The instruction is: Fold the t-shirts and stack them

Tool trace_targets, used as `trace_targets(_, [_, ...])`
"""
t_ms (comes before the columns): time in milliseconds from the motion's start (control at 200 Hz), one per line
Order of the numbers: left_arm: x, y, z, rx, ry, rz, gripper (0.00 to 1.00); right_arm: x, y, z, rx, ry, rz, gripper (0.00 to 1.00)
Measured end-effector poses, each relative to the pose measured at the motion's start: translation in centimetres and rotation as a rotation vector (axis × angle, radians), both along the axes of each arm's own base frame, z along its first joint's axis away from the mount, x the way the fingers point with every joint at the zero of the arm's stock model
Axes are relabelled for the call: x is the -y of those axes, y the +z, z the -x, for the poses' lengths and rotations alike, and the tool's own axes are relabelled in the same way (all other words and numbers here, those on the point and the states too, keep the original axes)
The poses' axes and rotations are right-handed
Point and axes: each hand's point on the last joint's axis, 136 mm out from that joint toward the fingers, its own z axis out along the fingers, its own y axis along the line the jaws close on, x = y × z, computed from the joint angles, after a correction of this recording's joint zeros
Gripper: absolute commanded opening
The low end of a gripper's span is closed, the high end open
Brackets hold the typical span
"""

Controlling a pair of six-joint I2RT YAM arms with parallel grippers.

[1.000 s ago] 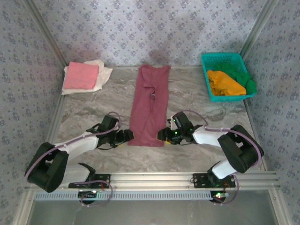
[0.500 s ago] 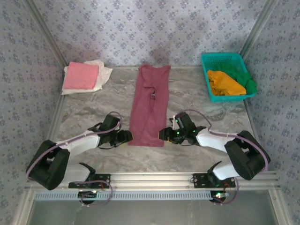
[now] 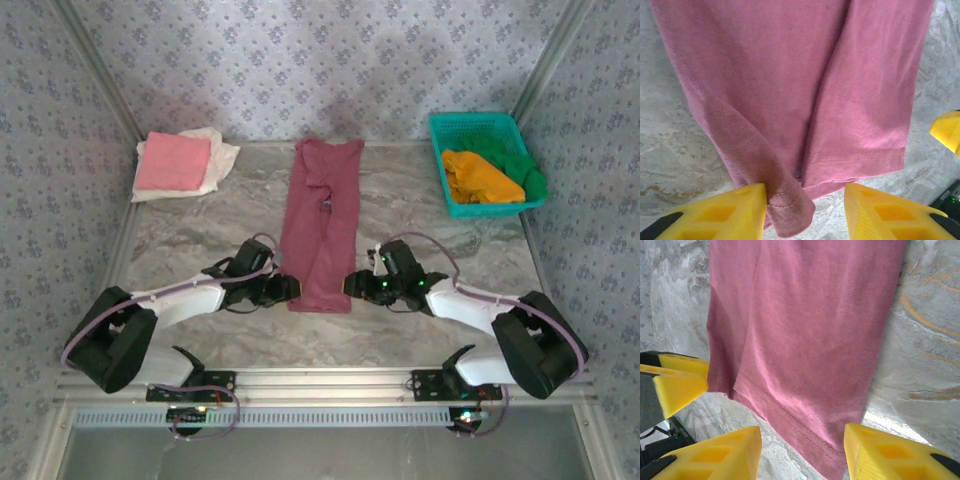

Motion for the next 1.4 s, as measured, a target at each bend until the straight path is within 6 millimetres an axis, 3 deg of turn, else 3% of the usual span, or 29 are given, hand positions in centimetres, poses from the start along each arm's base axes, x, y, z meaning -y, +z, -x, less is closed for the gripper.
trace_targets(190, [-1.3,-0.8,0.6,-0.025,0.027,-0.059,0.45,0.6,-0.6,0.6,-0.013,-0.006,0.015,0.49])
trace_targets(315, [-1.6,-1.0,0.7,-0.027,0.036,-0.077,0.38,0.9,-1.0,1.0,-0.026,-0.008,0.027,0.49])
trace_targets(390, [-1.7,-1.1,0.6,-0.028,0.041,-0.082,0.28,0.9,-1.1,0.9,-0.023,-0.010,0.029,0.49])
trace_targets(555, [-1.9,-1.7,0.6,-0.037,0.044,-0.100,0.18,0.7,-1.3,1.1,-0.032,-0.001,0.028,0.50])
trace_targets(715, [-2.1,-1.8,0.4,-0.027,0.048,-0.111,0.00,0.0,-2.9,2.4,-0.093,0.049,0.040,0.50])
trace_targets(934, [-2.3,-1.4,0.4,-0.014,0.058,-0.109,0.00,-0.8,-3.0,2.2,-0.111,0.066,0.046,0.50])
trace_targets(1099, [-2.5,-1.3,0.5,-0.003,0.063,-0.109,0.00,-1.2,-3.1,2.1,-0.126,0.071,0.055,0.41])
trace_targets(1299, [-2.6,-0.7,0.4,0.019,0.074,-0.094,0.00,-3.1,-2.1,2.2,-0.100,0.120,0.033,0.40])
trace_targets(1404, [-2.7,-0.5,0.5,0.027,0.078,-0.086,0.00,-3.6,-1.8,2.1,-0.090,0.130,0.026,0.30])
